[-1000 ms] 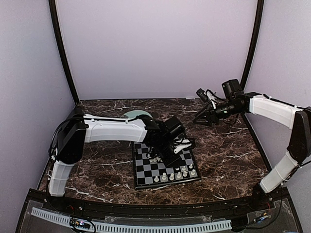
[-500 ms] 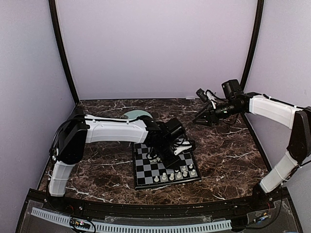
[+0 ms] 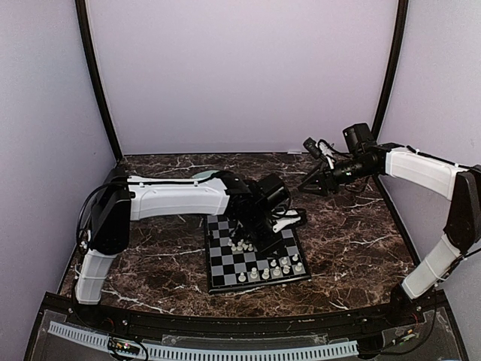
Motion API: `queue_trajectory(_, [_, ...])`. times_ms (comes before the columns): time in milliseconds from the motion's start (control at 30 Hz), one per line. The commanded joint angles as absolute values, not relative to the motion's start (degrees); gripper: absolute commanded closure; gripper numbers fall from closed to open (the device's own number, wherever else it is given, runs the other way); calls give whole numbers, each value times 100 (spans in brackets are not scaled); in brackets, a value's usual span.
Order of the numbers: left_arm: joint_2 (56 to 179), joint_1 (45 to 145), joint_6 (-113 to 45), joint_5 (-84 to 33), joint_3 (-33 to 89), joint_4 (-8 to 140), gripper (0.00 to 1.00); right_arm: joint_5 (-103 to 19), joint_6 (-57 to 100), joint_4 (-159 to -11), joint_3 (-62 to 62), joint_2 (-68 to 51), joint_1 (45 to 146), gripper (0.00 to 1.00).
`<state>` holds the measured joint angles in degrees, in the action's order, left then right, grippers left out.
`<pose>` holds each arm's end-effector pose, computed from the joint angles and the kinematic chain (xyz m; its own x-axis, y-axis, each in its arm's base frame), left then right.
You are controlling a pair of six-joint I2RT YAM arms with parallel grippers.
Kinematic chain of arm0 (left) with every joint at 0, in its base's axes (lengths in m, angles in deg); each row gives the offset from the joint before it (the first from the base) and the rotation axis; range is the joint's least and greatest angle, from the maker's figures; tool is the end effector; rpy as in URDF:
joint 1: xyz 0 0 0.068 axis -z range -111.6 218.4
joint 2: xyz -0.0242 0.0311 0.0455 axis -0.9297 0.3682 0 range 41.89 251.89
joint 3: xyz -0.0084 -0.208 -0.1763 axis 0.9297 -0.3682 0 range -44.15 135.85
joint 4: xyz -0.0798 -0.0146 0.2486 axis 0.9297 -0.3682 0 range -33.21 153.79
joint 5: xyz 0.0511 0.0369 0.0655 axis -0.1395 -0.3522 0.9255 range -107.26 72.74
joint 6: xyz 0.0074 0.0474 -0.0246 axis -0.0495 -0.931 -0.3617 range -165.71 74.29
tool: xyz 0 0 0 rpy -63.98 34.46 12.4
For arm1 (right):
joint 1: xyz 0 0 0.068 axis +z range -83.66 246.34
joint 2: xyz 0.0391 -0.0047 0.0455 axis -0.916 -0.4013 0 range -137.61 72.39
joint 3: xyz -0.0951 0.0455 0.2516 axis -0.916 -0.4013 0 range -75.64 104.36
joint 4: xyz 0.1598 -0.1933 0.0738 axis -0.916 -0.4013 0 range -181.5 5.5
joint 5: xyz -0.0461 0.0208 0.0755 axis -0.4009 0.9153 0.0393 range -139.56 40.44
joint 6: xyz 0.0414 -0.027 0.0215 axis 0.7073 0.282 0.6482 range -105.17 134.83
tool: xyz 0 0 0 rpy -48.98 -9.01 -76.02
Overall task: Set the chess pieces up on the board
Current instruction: Place the pawn at f2, then pick up the pawn from the chessboard.
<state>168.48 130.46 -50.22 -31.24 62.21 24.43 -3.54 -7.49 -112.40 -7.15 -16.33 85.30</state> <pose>0.2187 -0.4307 0.2035 -0.3307 0.7868 -0.5211 0.9436 0.2855 -0.1678 0.3044 0.1316 0.2755 -0.3934 -0.4140 -0.8209 -0.8963 0.3714 0.2422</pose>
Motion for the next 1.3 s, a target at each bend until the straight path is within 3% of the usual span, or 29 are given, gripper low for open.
queue_trajectory(0, [16214,13064,-5401,-2791,6465,1943,61,-476,-1033,-11415,-558,-1715,8506,46])
queue_trajectory(167, [15421,12718,-5503,-3178,6447,2003,60,-451,-1542,-11678,-467,-1819,8511,50])
queue_trajectory(300, [14665,12110,-5097,-3623,5864,2889,59,-574,-2518,-12304,-274,-2096,8773,59])
queue_trajectory(700, [12903,10897,-3363,-3082,2203,6907,56,-2944,-3634,-12383,-179,-2888,10618,69])
queue_trajectory(1267, [12517,10856,-3381,-2769,2150,6732,54,-3730,-3773,-12241,-71,-3430,11110,69])
